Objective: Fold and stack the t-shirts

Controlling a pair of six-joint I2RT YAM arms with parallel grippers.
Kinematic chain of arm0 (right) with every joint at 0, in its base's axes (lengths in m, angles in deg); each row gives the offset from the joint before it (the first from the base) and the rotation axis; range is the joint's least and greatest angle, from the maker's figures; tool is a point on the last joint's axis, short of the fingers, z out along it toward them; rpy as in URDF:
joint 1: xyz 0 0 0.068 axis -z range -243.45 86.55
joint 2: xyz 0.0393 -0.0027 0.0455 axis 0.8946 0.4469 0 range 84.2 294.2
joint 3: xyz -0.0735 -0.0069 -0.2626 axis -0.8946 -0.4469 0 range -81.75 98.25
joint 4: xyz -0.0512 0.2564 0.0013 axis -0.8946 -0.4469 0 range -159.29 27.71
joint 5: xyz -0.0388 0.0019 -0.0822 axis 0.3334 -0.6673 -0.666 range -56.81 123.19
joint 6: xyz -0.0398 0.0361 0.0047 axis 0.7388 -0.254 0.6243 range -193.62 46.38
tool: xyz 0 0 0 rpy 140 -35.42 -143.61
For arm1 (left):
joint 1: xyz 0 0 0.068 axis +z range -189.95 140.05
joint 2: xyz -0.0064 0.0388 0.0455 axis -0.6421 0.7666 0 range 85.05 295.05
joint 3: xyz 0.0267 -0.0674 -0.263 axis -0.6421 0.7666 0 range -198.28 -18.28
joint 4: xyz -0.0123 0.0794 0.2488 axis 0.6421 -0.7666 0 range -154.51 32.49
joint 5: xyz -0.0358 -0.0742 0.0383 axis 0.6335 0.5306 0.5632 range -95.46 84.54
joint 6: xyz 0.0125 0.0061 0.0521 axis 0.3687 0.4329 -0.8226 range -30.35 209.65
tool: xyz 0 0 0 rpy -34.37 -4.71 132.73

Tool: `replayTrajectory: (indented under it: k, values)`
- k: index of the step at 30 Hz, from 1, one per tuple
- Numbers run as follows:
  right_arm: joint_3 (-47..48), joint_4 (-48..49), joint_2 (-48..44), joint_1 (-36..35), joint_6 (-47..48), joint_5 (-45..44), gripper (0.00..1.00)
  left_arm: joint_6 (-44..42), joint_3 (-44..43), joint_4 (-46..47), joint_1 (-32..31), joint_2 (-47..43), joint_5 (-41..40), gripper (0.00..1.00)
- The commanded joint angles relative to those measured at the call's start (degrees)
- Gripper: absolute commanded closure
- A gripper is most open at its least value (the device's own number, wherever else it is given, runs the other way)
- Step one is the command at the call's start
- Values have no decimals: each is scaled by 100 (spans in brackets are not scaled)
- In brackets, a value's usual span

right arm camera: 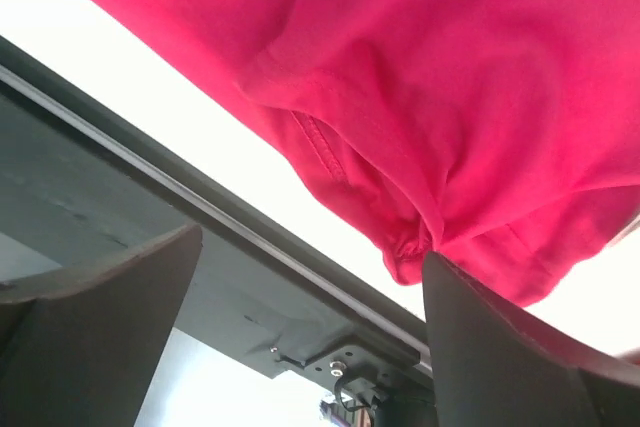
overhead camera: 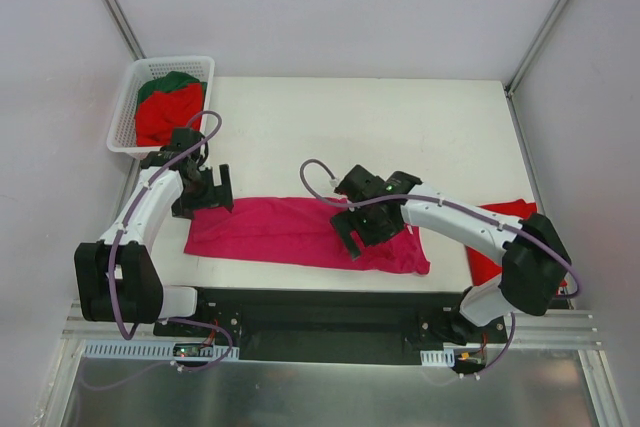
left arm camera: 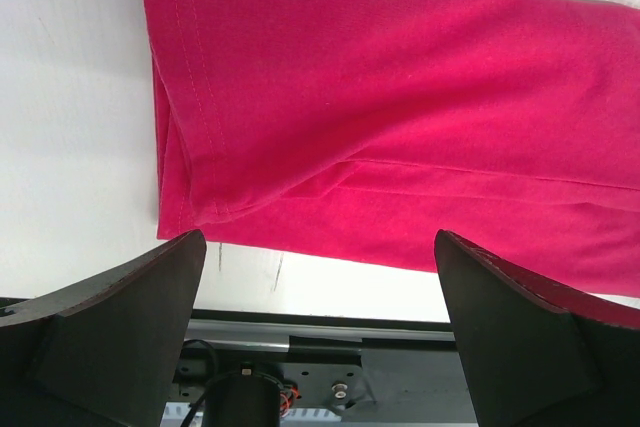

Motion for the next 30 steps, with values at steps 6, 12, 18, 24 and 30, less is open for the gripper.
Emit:
replayTrajectory:
  k: [6,12,18,24,30]
  values:
    - [259,93,274,142,132,-817,4,-39,57,-98,-22,-257,139,1]
    - [83,331,530,301,378,-950,13,-101,109,-115,-22,-363,113,1]
    - [-101,410,627,336,413,-897,51,-127,179,-116,-22,-372,95,1]
    - [-268,314,548,328,334,-599,64,-136,136,-124,-22,-284,86,1]
    - [-418,208,337,301,281,-431,69,-127,-14,-124,-22,-152,112,1]
